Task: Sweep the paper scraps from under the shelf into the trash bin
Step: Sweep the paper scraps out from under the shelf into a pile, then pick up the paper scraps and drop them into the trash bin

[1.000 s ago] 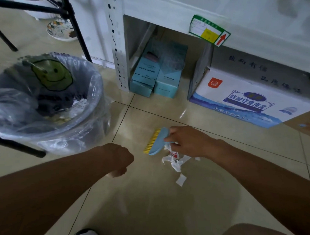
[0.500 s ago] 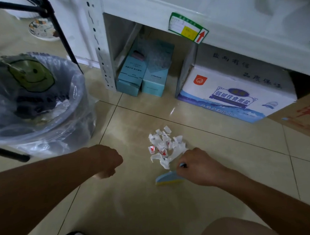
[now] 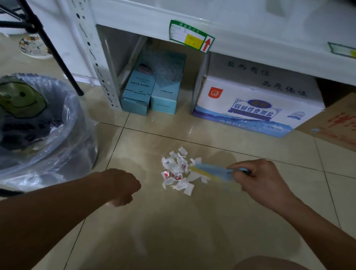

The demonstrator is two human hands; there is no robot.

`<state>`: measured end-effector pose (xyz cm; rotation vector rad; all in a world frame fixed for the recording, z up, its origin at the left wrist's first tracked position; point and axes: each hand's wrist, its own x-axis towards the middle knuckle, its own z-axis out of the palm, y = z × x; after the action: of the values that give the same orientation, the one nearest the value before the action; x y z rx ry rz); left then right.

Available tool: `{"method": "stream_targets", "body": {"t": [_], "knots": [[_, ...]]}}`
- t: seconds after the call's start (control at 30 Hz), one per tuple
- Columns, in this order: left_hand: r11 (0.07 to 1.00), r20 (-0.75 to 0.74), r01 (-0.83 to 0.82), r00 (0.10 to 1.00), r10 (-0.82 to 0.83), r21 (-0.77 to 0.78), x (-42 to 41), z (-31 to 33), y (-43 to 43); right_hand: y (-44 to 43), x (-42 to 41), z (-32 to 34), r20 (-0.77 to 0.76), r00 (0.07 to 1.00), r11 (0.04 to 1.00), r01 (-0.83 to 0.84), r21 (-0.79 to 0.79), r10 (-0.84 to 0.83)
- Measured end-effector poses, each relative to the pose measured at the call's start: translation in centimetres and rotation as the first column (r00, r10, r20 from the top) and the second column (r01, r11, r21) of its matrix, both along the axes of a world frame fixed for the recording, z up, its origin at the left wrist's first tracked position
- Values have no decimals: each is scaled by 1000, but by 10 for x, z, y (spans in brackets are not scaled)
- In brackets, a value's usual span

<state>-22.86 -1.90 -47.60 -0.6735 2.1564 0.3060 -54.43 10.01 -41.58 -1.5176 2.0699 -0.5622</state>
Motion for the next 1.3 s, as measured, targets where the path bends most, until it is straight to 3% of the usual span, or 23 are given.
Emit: {"method": "stream_targets", "body": {"t": [0.1, 0.17, 0.37, 0.47, 0.53, 0.63, 0.73, 0.87, 1.0, 1.3], "knots": [[1000, -19, -9, 1000, 9, 9, -10, -5, -3, 12, -31, -33, -296, 949, 988, 68, -140, -108], [1000, -14, -1, 1000, 1, 5, -19, -10, -2, 23, -48, -65, -461, 882, 995, 74, -64, -95], [995, -129, -53, 991, 43, -83, -43, -20, -9, 63, -58, -138, -573, 819, 965, 112, 236, 45], [988, -224, -100, 972, 72, -116, -56, -28, -16, 58, -52, -141, -601, 798, 957, 138, 254, 44], [983, -275, -136, 956, 98, -124, -67, -36, -22, 40, -38, -132, -534, 845, 970, 106, 217, 27], [977, -304, -179, 943, 137, -118, -84, -51, -29, 0, -4, -120, -214, 974, 970, -22, 243, 76], [964, -345, -244, 918, 194, -107, -96, -70, -33, -36, 29, -128, -35, 990, 950, -119, 290, 135], [944, -492, -330, 825, 279, -17, -102, -87, -32, -67, 54, -141, -123, 966, 916, -168, 363, 226], [889, -637, -433, 647, 419, 145, -110, -91, -25, -83, 66, -144, -79, 980, 941, -152, 303, 184], [788, -672, -559, 481, 563, 260, -110, -81, -15, -77, 75, -139, -10, 999, 986, -30, 162, 32]]}}
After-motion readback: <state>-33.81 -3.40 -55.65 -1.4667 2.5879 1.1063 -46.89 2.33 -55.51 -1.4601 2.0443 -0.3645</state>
